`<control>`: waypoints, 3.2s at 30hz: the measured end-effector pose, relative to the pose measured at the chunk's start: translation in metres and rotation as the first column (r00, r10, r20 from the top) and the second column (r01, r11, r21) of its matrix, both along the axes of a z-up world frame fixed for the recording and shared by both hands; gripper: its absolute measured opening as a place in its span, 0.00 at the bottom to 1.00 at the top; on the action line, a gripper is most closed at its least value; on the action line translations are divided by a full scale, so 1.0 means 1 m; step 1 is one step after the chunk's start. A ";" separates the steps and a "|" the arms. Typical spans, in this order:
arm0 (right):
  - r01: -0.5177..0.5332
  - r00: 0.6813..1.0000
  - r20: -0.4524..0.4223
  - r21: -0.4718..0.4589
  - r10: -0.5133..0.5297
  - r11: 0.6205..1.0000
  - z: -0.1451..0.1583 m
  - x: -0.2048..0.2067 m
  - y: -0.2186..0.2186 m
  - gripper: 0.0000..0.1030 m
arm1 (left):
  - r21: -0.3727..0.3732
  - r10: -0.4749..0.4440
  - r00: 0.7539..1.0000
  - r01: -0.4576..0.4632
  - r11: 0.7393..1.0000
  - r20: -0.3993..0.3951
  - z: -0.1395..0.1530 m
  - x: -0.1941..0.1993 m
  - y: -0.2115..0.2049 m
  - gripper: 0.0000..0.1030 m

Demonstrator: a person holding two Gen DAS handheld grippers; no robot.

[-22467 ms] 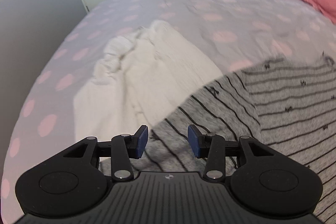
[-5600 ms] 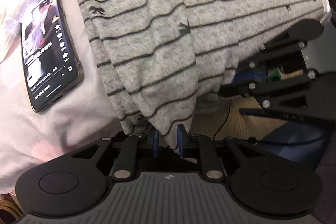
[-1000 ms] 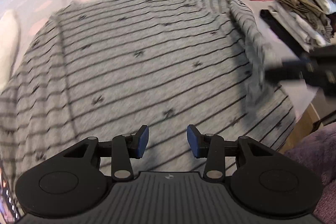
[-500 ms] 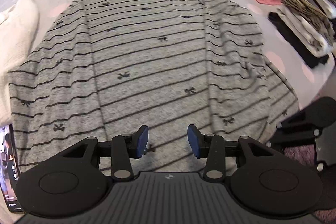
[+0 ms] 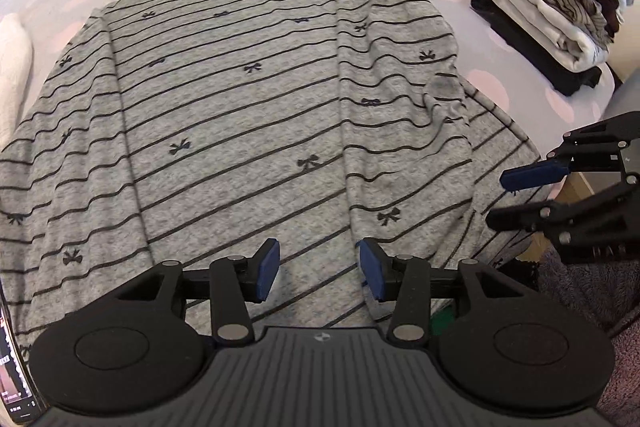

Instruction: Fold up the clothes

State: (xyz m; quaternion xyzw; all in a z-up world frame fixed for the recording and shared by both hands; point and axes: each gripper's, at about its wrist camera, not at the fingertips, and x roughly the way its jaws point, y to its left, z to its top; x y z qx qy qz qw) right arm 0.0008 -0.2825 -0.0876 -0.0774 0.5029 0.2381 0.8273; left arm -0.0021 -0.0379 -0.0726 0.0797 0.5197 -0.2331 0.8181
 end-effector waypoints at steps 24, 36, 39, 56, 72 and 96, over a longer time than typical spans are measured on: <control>0.076 0.996 -0.054 0.106 -0.070 0.991 -0.028 -0.027 -0.021 0.41 | 0.066 -0.189 0.982 0.187 0.980 0.028 -0.017 -0.021 -0.027 0.44; 0.014 1.000 0.002 0.079 -0.014 0.997 -0.040 -0.005 0.002 0.14 | 0.085 -0.150 0.989 0.151 0.985 -0.014 -0.029 -0.013 -0.023 0.44; -0.005 1.000 0.016 0.072 0.004 0.997 -0.031 -0.009 0.004 0.06 | 0.086 -0.151 0.988 0.151 0.985 -0.007 -0.026 -0.014 -0.022 0.44; -0.055 0.986 -0.160 -0.045 0.047 0.997 -0.018 -0.050 -0.001 0.04 | 0.058 -0.183 0.982 0.181 0.982 0.046 -0.005 -0.016 -0.031 0.44; -0.034 0.997 -0.071 -0.019 0.032 0.999 -0.005 -0.063 0.005 0.30 | -0.002 -0.269 0.962 0.269 0.963 0.050 0.005 -0.021 -0.059 0.43; 0.133 0.972 -0.215 0.201 -0.089 0.971 -0.050 -0.026 -0.025 0.15 | 0.012 -0.134 0.986 0.136 0.991 -0.102 -0.040 -0.012 -0.029 0.00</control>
